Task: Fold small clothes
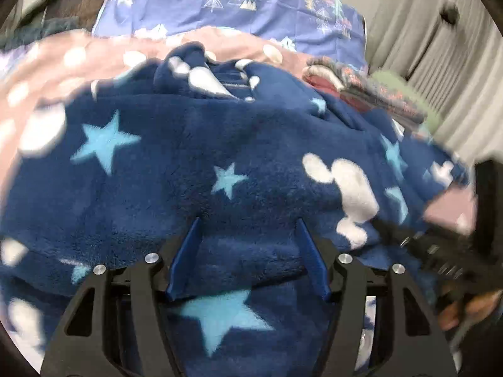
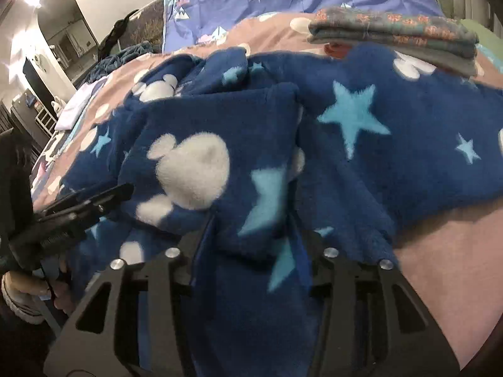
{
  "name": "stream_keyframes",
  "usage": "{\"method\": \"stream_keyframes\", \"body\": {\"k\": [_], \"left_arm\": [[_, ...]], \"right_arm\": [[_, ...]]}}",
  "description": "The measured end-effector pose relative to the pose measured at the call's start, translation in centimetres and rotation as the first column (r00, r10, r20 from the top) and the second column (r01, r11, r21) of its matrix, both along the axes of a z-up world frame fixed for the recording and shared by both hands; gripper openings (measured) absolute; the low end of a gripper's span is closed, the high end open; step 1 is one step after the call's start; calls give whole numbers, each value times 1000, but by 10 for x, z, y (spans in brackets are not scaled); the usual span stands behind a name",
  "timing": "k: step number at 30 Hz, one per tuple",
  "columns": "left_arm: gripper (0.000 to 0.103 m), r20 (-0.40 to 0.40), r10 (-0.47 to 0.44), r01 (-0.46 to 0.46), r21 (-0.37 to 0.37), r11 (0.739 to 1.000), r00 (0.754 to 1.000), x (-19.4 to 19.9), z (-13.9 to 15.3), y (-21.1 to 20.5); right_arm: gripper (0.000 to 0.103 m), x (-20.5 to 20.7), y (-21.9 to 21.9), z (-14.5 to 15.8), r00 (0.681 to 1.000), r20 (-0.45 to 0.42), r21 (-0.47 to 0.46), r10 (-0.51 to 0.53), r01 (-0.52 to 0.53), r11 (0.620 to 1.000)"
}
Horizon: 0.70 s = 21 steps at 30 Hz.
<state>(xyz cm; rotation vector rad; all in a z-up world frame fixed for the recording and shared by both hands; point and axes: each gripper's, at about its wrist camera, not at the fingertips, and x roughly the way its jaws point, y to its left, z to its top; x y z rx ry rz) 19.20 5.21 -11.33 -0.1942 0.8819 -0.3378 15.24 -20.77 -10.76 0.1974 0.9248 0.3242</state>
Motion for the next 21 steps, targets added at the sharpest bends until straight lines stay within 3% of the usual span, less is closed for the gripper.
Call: {"method": "stream_keyframes", "body": {"k": [2, 4, 6, 8, 10, 12, 14, 16, 17, 19, 21], "left_arm": [[64, 2, 0, 0, 30, 1000, 1000, 0, 2, -5], [64, 24, 2, -4, 107, 994, 1000, -3, 3, -17], [65, 37, 2, -7, 137, 990, 999, -7, 5, -19], [65, 33, 3, -7, 107, 994, 999, -3, 4, -14], [66, 22, 3, -5, 65, 998, 1000, 0, 3, -7], [67, 22, 2, -3, 71, 997, 1000, -2, 2, -9], [67, 32, 4, -7, 111, 994, 999, -2, 3, -16], [67, 38, 5, -10, 133, 991, 999, -2, 3, -20], [67, 39, 5, -10, 135, 991, 999, -2, 3, -20], [67, 39, 6, -11, 130, 991, 999, -3, 3, -19], [67, 39, 9, -14, 123, 992, 999, -3, 3, -18]], "right_arm": [[47, -2, 0, 4, 1000, -2, -10, -3, 3, 1000], [47, -5, 0, 1, 1000, 0, -14, 5, -5, 1000], [39, -11, -13, 7, 1000, -6, 30, -17, 17, 999], [38, -17, -40, 25, 995, 22, 103, -101, 98, 990], [43, -27, -81, 41, 972, 75, 155, -225, 211, 965], [57, -36, -142, 55, 911, 102, 175, -400, 379, 909], [59, -38, -202, 55, 842, 52, 230, -537, 513, 827], [60, -42, -253, 46, 771, -48, 315, -635, 615, 722], [61, -46, -281, 37, 719, -119, 376, -685, 671, 639], [61, -50, -315, 24, 655, -208, 418, -726, 731, 540], [61, -50, -327, 16, 630, -231, 460, -741, 742, 487]]}}
